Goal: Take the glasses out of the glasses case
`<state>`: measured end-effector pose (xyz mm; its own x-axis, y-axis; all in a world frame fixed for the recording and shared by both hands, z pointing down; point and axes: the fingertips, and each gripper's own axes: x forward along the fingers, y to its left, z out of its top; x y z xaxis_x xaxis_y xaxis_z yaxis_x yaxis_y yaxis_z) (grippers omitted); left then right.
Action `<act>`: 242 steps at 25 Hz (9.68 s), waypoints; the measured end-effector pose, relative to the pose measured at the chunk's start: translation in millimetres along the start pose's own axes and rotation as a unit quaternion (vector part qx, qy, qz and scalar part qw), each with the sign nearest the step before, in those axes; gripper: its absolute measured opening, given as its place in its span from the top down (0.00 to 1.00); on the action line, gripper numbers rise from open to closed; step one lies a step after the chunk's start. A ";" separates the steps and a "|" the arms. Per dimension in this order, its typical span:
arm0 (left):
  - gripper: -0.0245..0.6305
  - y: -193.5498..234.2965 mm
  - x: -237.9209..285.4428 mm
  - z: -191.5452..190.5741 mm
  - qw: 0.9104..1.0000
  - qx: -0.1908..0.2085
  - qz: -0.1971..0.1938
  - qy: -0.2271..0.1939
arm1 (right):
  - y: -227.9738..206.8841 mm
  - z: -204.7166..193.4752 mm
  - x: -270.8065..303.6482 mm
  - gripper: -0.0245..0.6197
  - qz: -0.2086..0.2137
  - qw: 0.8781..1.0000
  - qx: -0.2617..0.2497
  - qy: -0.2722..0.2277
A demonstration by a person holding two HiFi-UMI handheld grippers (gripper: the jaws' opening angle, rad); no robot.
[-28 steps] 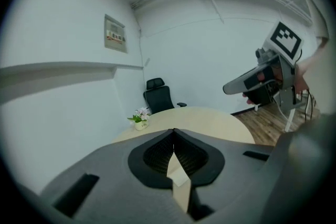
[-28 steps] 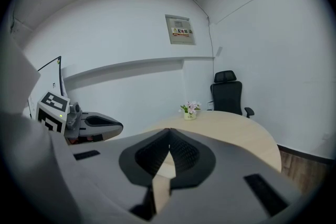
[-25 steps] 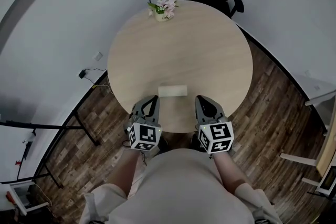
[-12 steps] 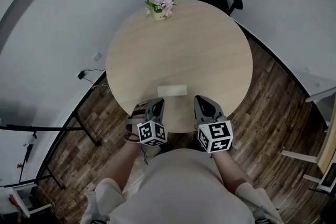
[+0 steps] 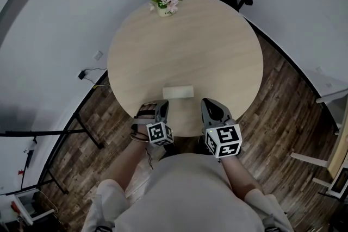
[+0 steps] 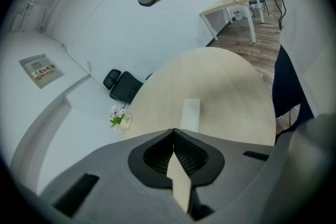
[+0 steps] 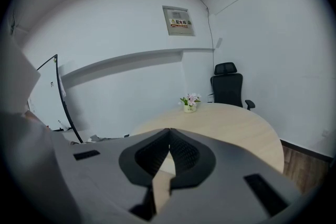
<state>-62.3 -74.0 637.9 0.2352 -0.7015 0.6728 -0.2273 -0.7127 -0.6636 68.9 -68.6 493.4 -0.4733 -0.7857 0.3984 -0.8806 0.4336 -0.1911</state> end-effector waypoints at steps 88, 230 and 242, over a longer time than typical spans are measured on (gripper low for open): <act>0.95 -68.8 111.2 -65.2 0.986 0.144 -0.060 0.061 | 1.9 -170.7 130.4 0.70 0.152 0.781 -0.536 0.281; 0.95 103.3 -153.6 28.7 0.807 -0.550 0.113 -0.185 | 26.8 47.3 -36.2 0.94 -0.010 0.995 -0.053 -0.087; 0.95 103.2 -153.1 22.4 0.798 -0.563 0.113 -0.182 | 47.8 36.4 -26.8 0.94 0.031 0.984 -0.163 -0.067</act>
<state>-100.6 -40.0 459.1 0.2797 -0.9111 0.3027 -0.9600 -0.2619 0.0985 38.7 -42.8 440.8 -0.5434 -0.7951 0.2693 -0.8063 0.5836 0.0963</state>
